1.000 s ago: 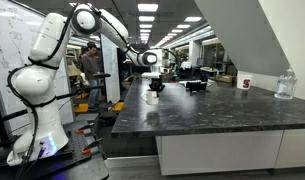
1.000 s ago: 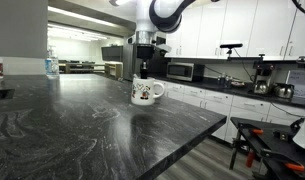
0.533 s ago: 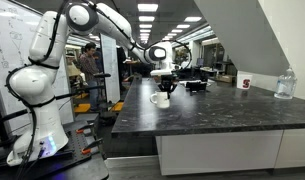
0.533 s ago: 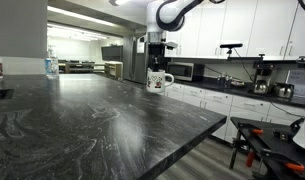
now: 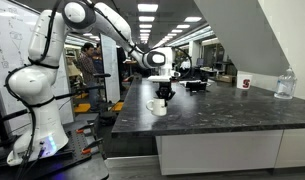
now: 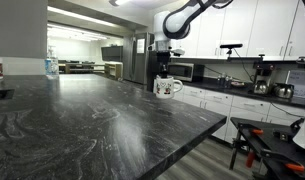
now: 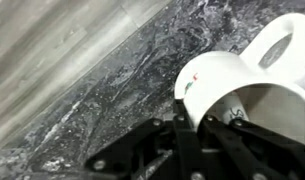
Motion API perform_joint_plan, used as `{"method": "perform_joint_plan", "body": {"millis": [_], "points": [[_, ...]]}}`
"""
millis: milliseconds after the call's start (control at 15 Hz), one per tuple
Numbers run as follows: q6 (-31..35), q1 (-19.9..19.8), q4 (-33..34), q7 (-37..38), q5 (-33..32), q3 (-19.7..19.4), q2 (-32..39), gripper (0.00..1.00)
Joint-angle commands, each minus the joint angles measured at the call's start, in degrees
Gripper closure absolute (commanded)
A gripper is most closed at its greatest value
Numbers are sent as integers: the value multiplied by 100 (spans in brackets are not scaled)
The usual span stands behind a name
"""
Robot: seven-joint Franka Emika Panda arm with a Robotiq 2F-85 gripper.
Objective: Move the cup to the right on the table
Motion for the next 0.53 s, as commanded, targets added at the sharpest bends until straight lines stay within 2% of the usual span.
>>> {"method": "perform_joint_plan", "body": {"millis": [0,267,467], "points": [[284,-92,-505,-259,128,61,-343,98],[1040,-123,-1103,-636,-177,-3,-554,98],[1656,-231,-1438,-1023,30,98,-641,98]]}}
